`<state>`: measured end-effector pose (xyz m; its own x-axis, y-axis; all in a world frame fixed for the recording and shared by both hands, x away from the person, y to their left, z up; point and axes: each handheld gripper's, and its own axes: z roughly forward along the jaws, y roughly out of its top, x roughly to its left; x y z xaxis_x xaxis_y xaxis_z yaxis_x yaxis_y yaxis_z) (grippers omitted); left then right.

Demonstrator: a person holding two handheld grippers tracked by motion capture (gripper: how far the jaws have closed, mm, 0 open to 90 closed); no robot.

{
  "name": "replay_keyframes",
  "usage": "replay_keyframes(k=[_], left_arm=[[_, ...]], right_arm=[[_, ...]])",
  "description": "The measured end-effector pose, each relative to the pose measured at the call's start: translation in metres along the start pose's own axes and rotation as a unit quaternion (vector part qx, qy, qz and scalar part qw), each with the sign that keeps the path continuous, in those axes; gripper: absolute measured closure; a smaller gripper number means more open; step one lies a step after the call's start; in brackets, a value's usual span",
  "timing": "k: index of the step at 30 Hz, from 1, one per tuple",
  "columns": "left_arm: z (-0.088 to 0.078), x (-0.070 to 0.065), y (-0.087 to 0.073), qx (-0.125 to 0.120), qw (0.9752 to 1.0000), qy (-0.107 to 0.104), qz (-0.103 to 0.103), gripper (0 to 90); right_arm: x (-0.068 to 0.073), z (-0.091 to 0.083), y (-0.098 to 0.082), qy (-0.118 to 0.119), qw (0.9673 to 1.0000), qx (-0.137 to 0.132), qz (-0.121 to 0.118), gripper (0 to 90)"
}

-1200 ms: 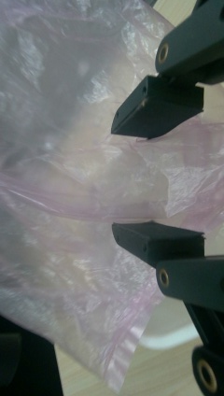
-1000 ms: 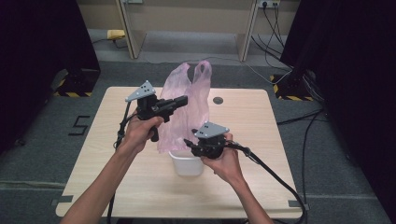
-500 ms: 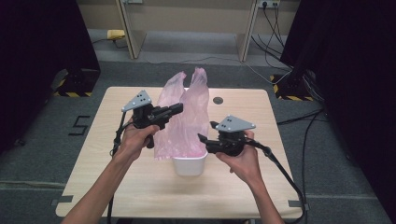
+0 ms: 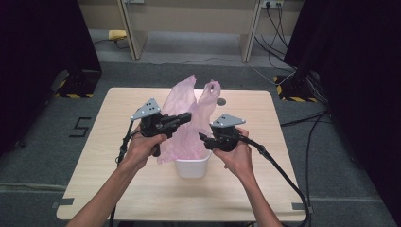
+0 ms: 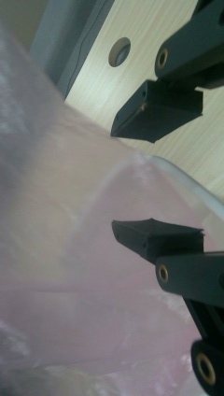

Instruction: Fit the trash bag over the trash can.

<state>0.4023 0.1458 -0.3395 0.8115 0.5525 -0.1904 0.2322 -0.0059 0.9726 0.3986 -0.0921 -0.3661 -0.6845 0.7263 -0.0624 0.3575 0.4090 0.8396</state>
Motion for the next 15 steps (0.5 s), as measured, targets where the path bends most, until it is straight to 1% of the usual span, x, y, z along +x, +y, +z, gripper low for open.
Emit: replay_keyframes(k=[1, 3, 4, 6, 8, 10, 11, 12, 13, 15], left_arm=[[0.0, 0.0, 0.0, 0.0, 1.0, 0.0, -0.001, 90.0], [0.001, 0.001, 0.0, -0.001, 1.0, 0.003, -0.002, 90.0], [0.001, 0.001, 0.0, -0.002, 1.0, 0.005, -0.003, 90.0], [0.002, -0.001, 0.001, -0.003, 1.0, 0.003, -0.004, 90.0], [0.004, -0.003, 0.001, -0.001, 1.0, 0.003, -0.001, 90.0], [0.006, -0.006, 0.001, 0.0, 1.0, 0.001, -0.001, 90.0], [0.007, -0.007, 0.001, 0.001, 1.0, -0.002, -0.001, 90.0], [0.008, -0.008, 0.002, 0.004, 1.0, -0.005, 0.0, 90.0], [0.008, -0.009, 0.002, 0.007, 1.0, -0.007, -0.001, 90.0], [0.009, -0.01, 0.002, 0.012, 0.9999, -0.011, -0.005, 89.9]], right_arm=[[0.003, -0.004, 0.001, 0.001, 0.9998, -0.017, 0.009, 45.2], [0.008, -0.012, 0.004, 0.007, 0.9992, -0.037, 0.01, 45.3], [0.011, -0.016, 0.005, 0.014, 0.9988, -0.046, 0.011, 45.3], [0.016, -0.021, 0.007, 0.038, 0.9974, -0.058, 0.021, 45.1], [0.022, -0.023, 0.009, 0.045, 0.9966, -0.067, 0.016, 42.7], [0.029, -0.02, 0.012, 0.053, 0.9958, -0.073, 0.019, 38.6], [0.032, -0.018, 0.013, 0.054, 0.9958, -0.071, 0.02, 35.6], [0.035, -0.015, 0.015, 0.05, 0.9961, -0.068, 0.026, 32.6], [0.036, -0.012, 0.016, 0.048, 0.9962, -0.065, 0.031, 31.6], [0.037, -0.005, 0.017, 0.045, 0.9959, -0.064, 0.045, 31.6]])
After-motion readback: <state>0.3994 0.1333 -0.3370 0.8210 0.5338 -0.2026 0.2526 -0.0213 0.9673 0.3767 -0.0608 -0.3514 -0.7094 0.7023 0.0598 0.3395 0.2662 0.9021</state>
